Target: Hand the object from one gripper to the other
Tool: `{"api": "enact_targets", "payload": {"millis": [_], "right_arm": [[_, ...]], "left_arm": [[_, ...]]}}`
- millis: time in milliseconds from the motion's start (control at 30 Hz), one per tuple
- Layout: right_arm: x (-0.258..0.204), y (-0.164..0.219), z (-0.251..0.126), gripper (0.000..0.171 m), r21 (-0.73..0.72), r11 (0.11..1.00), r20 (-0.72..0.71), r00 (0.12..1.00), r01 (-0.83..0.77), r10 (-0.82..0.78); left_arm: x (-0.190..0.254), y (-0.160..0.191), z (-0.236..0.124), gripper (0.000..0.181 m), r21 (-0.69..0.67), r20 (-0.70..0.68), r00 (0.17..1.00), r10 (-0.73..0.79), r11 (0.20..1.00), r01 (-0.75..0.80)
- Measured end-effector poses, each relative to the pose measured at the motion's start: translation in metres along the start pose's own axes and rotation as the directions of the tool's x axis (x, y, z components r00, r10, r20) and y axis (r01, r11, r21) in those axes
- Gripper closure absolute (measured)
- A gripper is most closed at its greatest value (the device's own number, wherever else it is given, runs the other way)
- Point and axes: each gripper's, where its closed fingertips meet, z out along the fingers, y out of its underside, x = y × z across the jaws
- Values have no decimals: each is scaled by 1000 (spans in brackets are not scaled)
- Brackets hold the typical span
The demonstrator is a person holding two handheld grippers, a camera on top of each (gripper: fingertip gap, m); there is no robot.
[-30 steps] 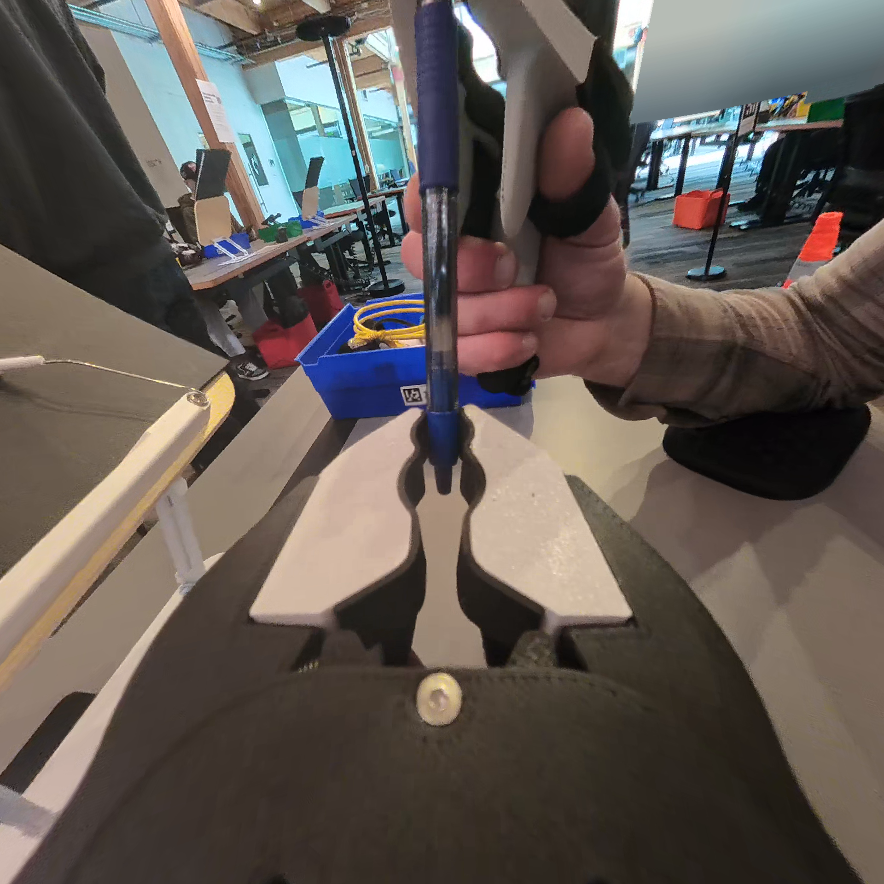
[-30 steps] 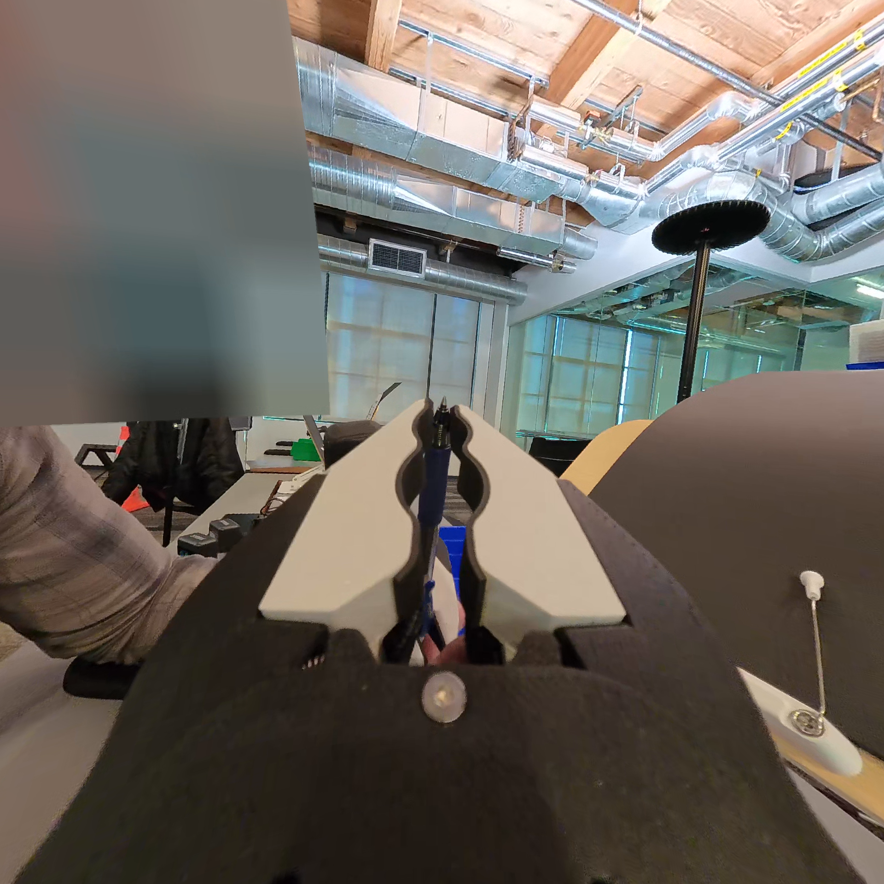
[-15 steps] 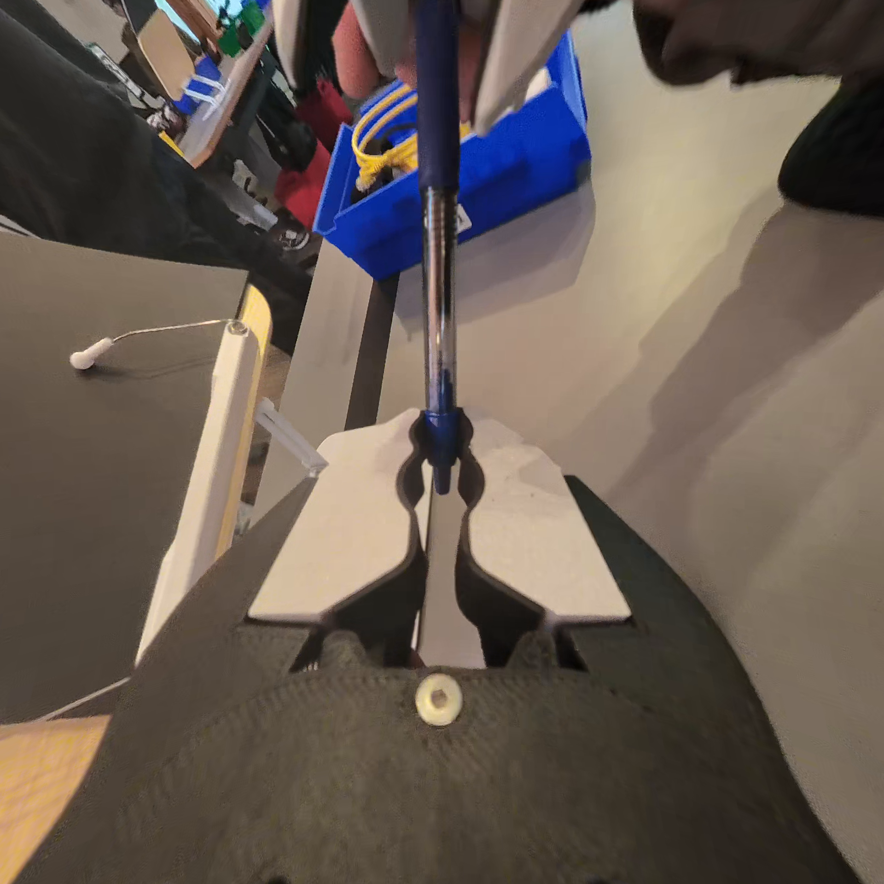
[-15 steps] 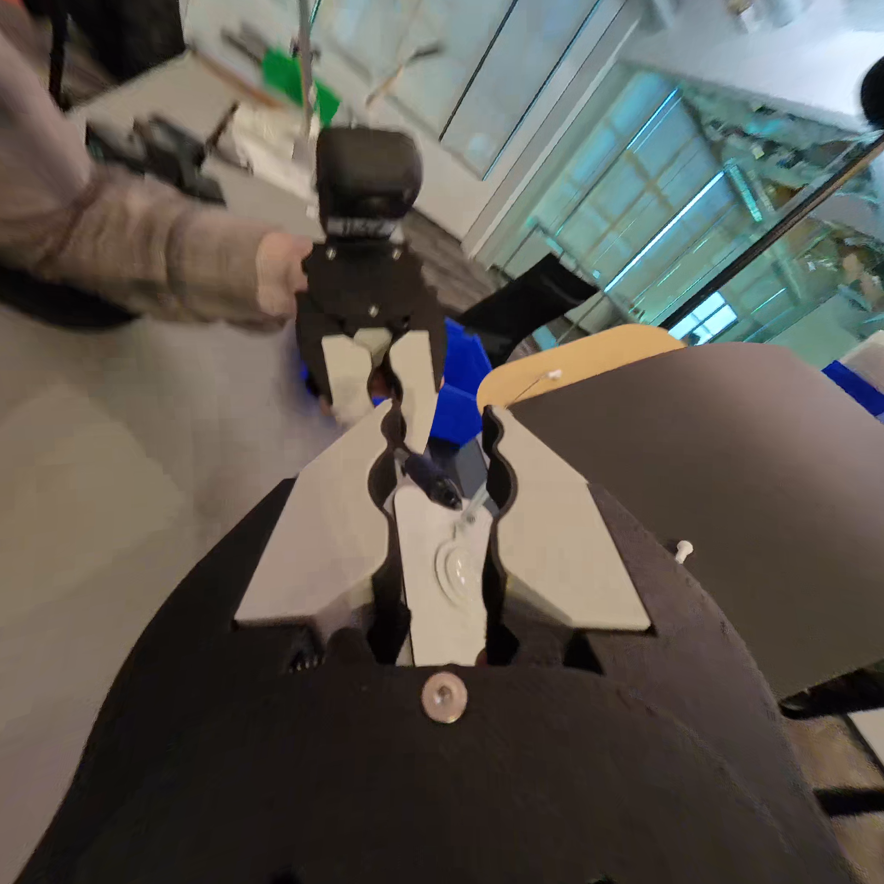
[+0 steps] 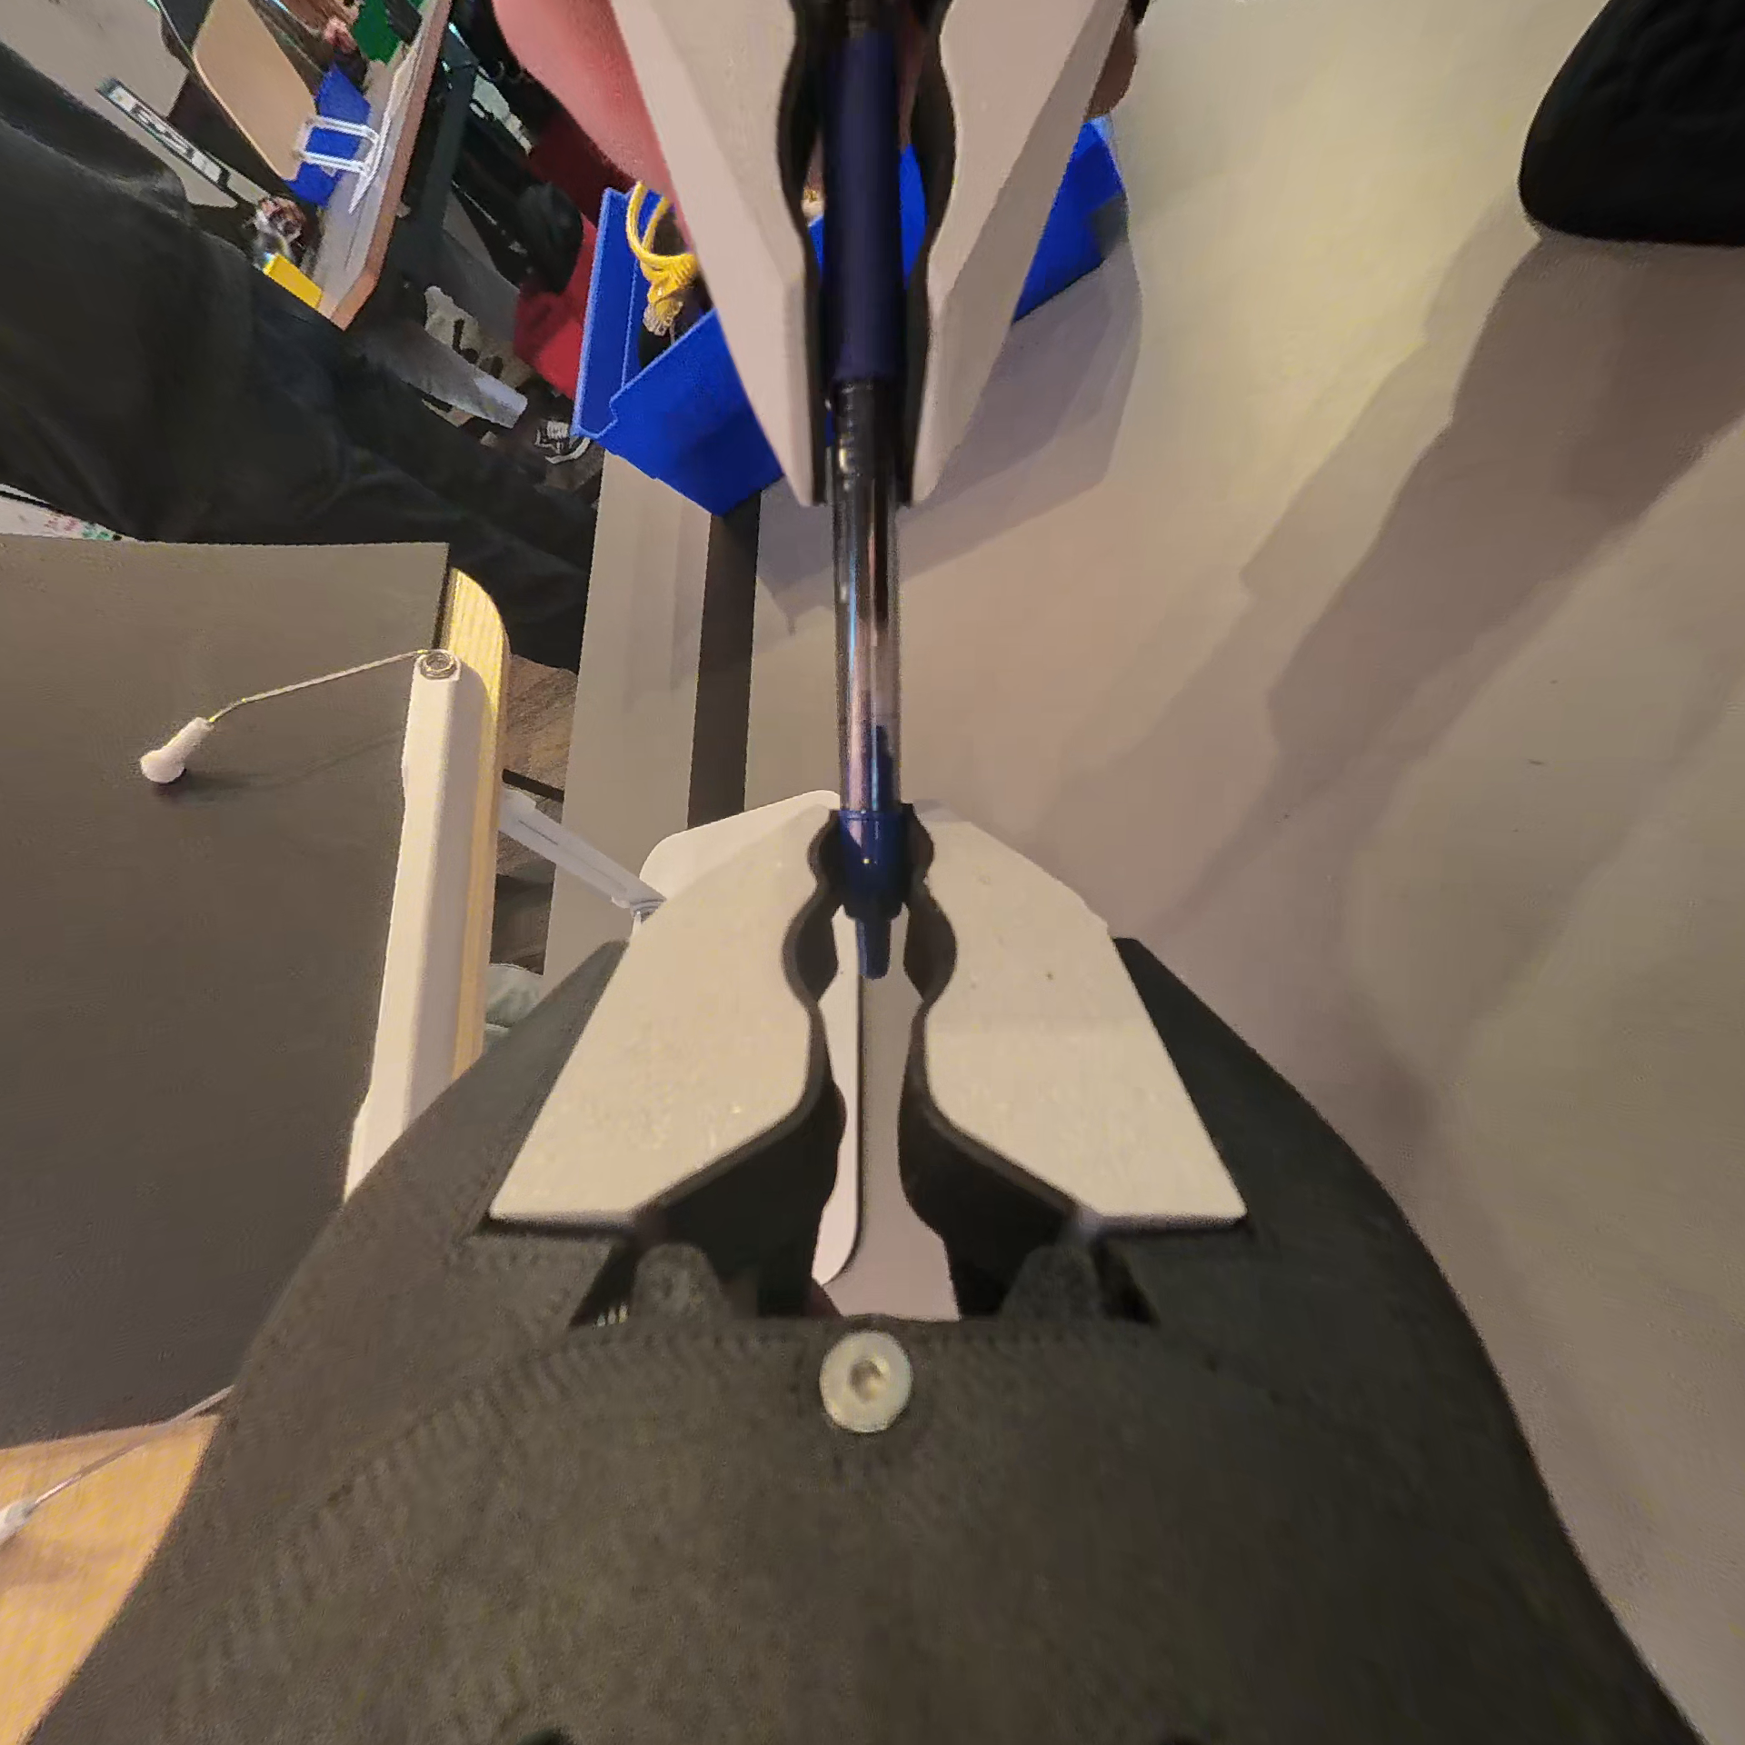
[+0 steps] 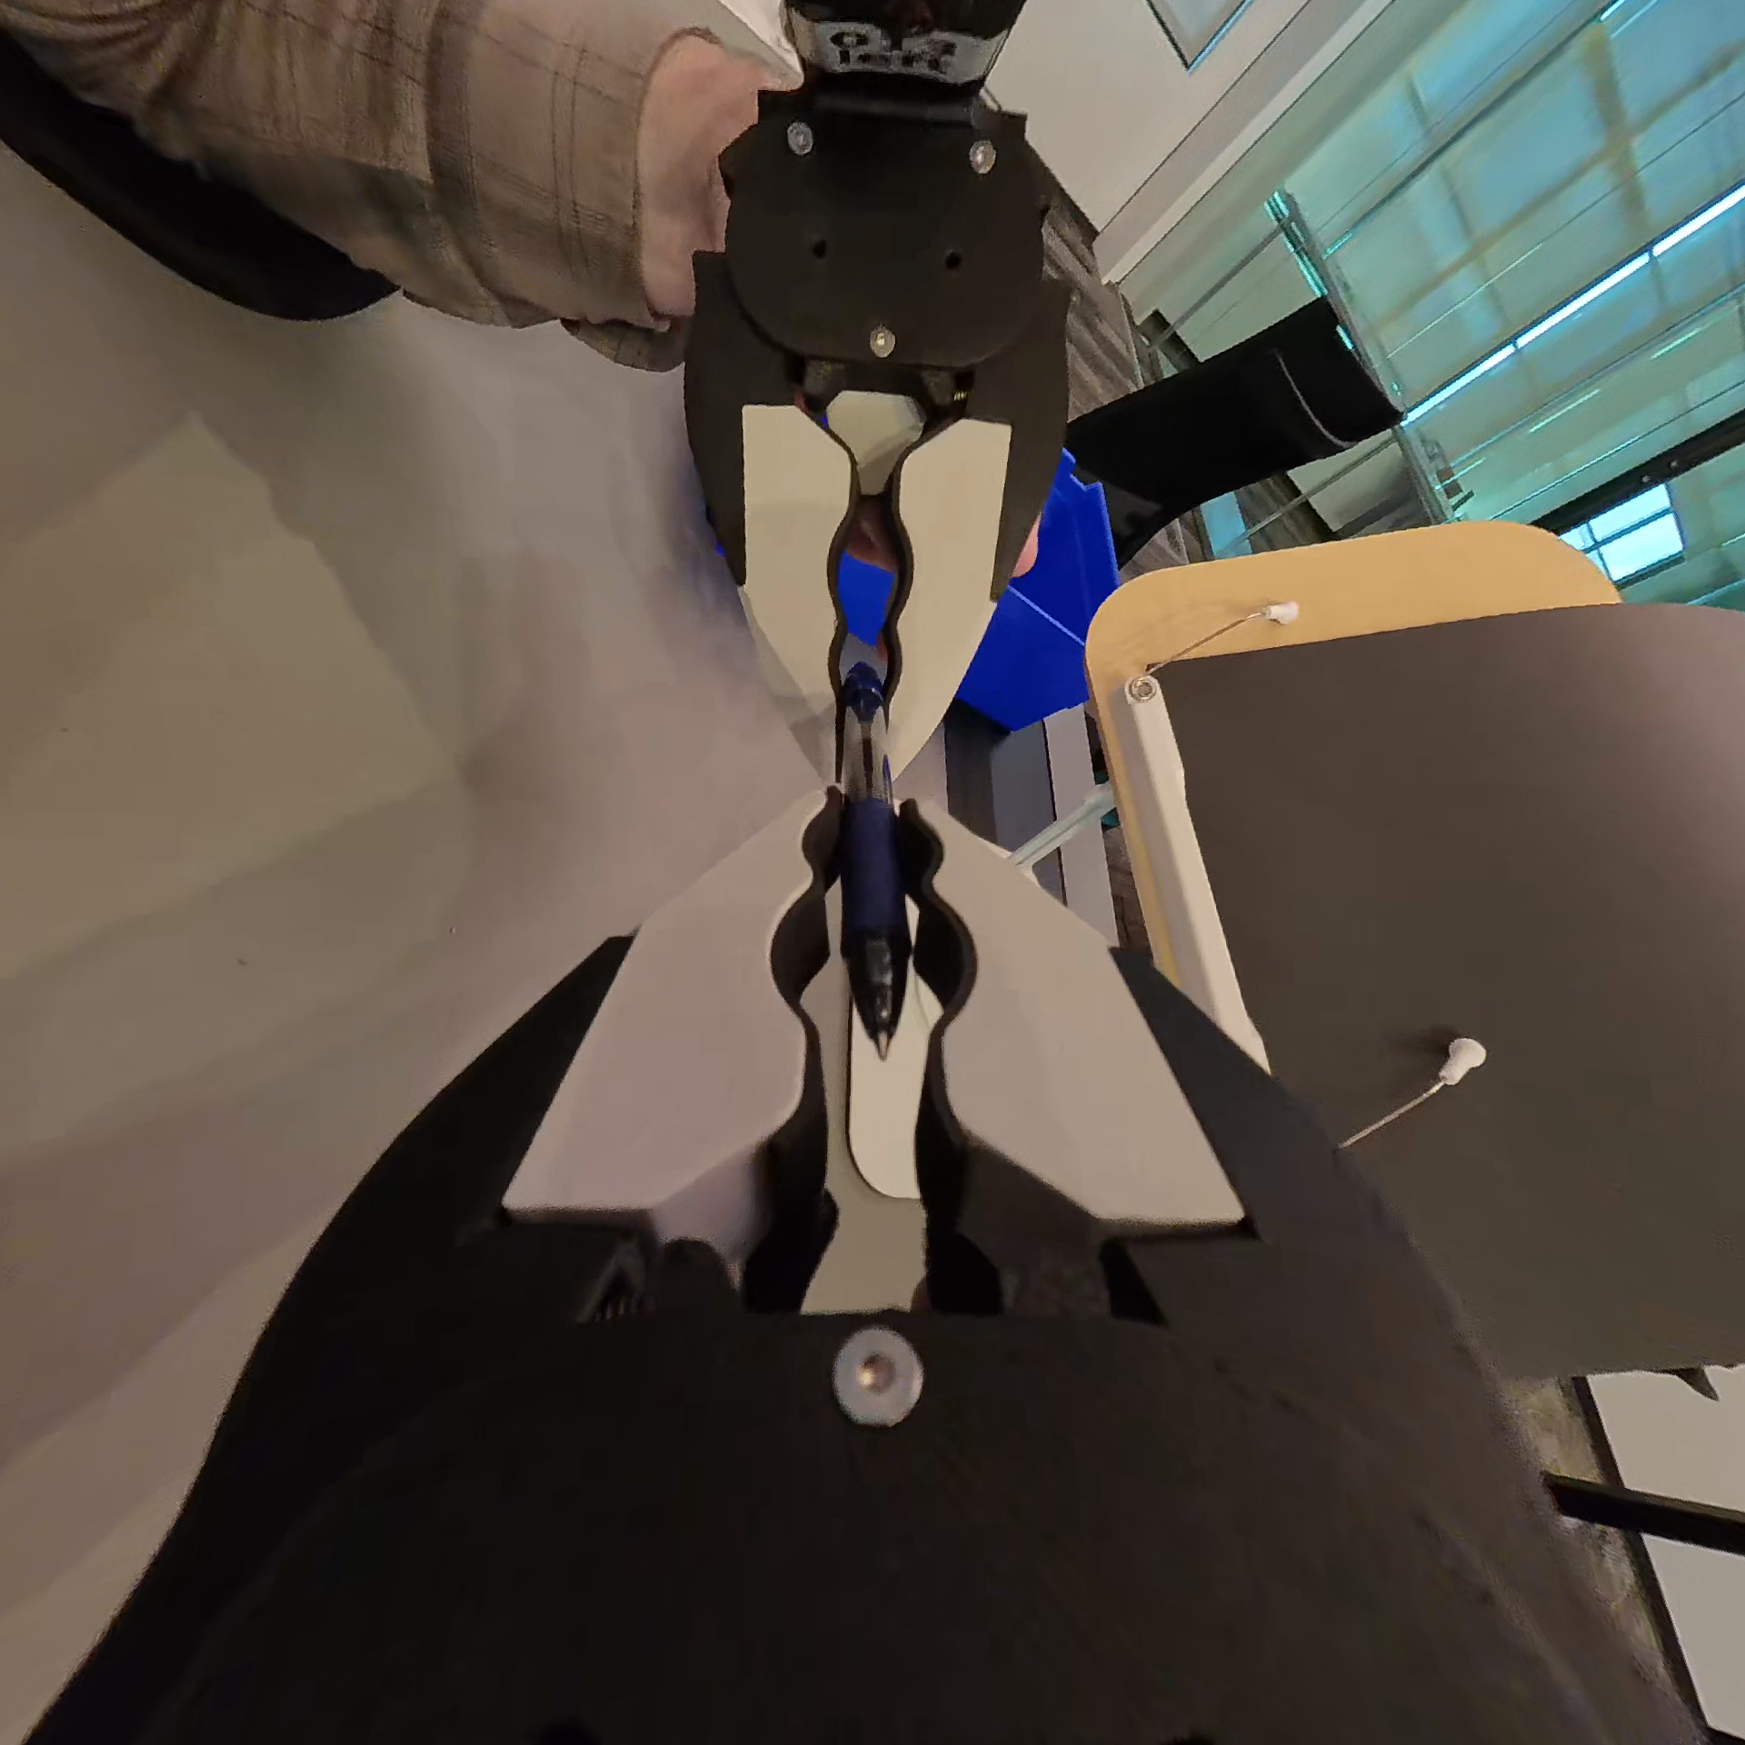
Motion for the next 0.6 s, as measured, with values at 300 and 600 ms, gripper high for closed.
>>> {"api": "enact_targets", "payload": {"millis": [300,600], "right_arm": [[27,-8,-7,163,149,985,-100,990,-88,103],[81,-32,-22,163,503,863,-451,835,-54,315]], "left_arm": [[-31,-14,-14,158,148,110,984,-137,982,120],[-87,-46,-54,120,653,-365,627,-688,292,699]]}}
